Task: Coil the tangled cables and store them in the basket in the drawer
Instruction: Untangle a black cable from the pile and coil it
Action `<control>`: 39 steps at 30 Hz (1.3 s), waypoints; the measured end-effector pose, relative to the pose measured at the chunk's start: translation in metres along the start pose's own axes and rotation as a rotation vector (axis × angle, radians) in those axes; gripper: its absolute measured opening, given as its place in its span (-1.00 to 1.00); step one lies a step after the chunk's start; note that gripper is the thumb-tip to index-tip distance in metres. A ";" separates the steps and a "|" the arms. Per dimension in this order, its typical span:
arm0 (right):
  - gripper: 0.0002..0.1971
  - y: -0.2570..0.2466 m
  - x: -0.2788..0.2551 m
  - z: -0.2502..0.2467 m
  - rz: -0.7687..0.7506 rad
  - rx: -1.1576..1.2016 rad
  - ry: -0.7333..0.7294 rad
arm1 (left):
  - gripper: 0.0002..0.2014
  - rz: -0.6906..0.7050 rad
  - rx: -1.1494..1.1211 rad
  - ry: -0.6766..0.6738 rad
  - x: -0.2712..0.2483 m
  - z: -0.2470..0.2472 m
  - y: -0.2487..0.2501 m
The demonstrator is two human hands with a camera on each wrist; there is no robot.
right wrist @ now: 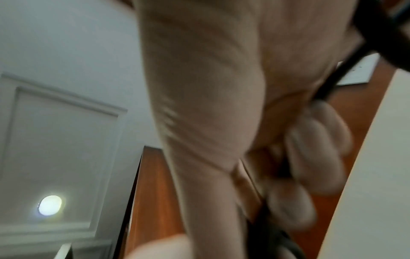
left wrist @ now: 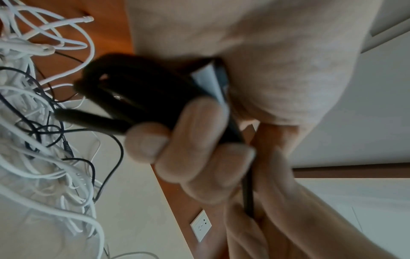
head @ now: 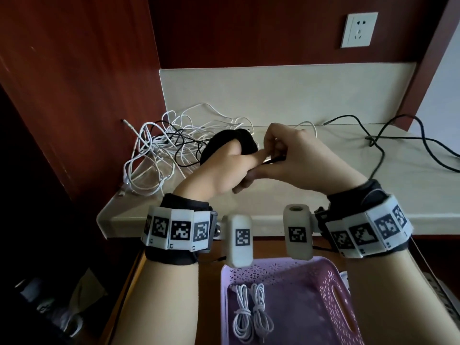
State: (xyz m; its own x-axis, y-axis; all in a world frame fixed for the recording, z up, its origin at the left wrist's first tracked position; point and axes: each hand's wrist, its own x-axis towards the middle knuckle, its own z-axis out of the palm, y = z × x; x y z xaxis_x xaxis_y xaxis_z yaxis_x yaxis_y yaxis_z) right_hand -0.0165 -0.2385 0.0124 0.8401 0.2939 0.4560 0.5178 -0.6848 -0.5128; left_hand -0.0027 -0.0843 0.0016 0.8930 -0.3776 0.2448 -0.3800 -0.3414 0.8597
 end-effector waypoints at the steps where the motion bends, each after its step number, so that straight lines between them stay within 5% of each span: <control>1: -0.61 0.003 -0.001 -0.003 0.016 0.069 -0.085 | -0.69 -0.008 0.012 -0.047 -0.001 0.000 0.000; 4: -0.80 0.013 -0.006 -0.017 0.008 0.114 -0.236 | -0.70 0.011 0.038 -0.125 -0.006 -0.004 0.000; 7: -0.88 0.024 -0.009 -0.031 0.026 0.054 -0.171 | -0.54 0.106 0.269 -0.114 -0.005 -0.007 -0.003; 12: -0.94 0.030 -0.008 -0.035 0.047 -0.112 0.001 | -0.52 0.218 0.382 0.263 0.007 -0.010 -0.013; 16: -0.95 0.033 -0.005 -0.034 0.038 -0.384 0.242 | -0.52 0.210 0.158 0.616 0.011 -0.012 -0.012; 20: -0.47 0.041 -0.004 -0.041 0.106 -0.455 0.475 | -0.53 0.204 -0.031 0.781 0.008 -0.024 -0.015; 24: -0.78 0.046 -0.002 -0.044 0.149 -0.207 0.735 | -0.52 0.211 -0.106 0.727 0.011 -0.029 -0.019; 28: -0.93 0.057 -0.002 -0.047 0.276 0.084 0.924 | -0.54 0.239 0.142 0.657 0.011 -0.029 -0.025; 31: -0.94 0.076 -0.005 -0.059 0.201 0.013 1.145 | -0.61 0.210 0.339 0.289 0.000 -0.026 -0.015; 33: -0.84 0.083 -0.006 -0.059 0.124 -0.126 1.201 | -0.67 0.166 0.230 0.059 -0.009 -0.020 -0.006; 36: -0.79 0.082 -0.003 -0.047 -0.005 -0.190 1.068 | -0.65 0.189 -0.108 -0.164 -0.017 -0.012 0.003; 39: -0.74 0.087 0.009 -0.029 0.009 0.028 0.631 | -0.65 0.329 -0.481 -0.029 -0.012 -0.006 0.009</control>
State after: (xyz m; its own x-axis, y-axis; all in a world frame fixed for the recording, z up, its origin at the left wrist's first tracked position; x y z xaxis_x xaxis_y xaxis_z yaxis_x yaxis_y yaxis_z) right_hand 0.0318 -0.3146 -0.0072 0.5916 -0.1679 0.7886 0.5222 -0.6655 -0.5334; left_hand -0.0156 -0.0774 0.0091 0.7369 -0.4234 0.5270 -0.4780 0.2250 0.8491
